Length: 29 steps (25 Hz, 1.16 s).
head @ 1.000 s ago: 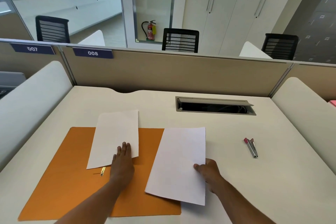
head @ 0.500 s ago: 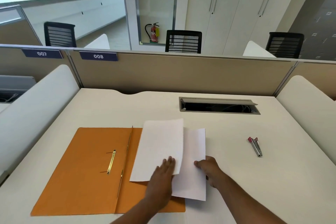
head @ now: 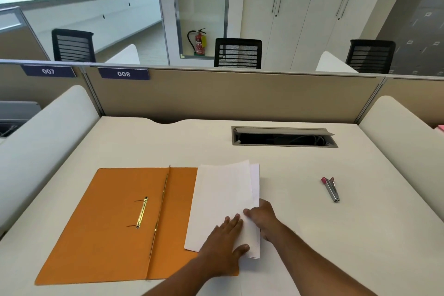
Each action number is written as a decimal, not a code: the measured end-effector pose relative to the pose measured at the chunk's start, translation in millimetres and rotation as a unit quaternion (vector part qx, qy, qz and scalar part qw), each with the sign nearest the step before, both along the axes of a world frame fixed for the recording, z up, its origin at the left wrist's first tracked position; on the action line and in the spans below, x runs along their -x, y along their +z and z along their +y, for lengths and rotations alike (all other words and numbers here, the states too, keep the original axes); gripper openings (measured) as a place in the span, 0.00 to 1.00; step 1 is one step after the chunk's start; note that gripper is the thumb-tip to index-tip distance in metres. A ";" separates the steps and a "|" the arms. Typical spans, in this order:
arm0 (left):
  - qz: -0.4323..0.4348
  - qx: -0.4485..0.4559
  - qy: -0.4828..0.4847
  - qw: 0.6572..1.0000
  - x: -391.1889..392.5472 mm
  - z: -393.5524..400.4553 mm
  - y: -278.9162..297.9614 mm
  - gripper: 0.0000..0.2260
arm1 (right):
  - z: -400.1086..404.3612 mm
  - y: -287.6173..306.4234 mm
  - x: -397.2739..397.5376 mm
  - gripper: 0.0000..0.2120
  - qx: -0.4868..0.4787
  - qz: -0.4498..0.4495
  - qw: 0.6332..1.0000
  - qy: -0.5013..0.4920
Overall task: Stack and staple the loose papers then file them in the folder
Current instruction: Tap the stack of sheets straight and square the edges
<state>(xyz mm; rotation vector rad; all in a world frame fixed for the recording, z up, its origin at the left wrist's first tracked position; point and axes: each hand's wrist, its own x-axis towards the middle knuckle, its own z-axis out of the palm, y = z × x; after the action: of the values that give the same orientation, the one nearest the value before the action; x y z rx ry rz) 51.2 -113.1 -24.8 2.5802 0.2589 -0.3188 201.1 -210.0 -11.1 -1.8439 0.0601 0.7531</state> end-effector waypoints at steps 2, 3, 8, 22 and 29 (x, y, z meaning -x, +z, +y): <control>-0.024 0.012 0.018 0.999 2.3 13.0 2.9 0.33 | -5.4 4.0 -6.3 0.13 -0.004 -0.020 1.000 0.011; -0.040 0.011 0.042 0.998 2.4 21.6 5.3 0.32 | -8.1 6.2 -10.0 0.13 -0.006 -0.029 0.999 0.020; -0.135 0.068 0.283 0.947 -6.1 67.4 28.6 0.38 | -24.9 27.6 -25.9 0.16 -0.102 -0.047 0.989 0.091; -0.405 0.393 0.304 0.768 -10.5 92.9 129.2 0.08 | -10.6 112.8 4.4 0.11 -0.189 -0.287 0.939 -0.016; -0.393 0.362 0.271 0.801 6.7 83.4 116.8 0.10 | -9.8 102.8 22.9 0.13 -0.150 -0.322 0.934 -0.037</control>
<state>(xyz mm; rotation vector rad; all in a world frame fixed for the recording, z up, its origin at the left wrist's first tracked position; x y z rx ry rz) 44.5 -29.7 91.9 1.5826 0.4361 0.7264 178.2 -219.8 91.7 -1.6964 -0.3882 0.0684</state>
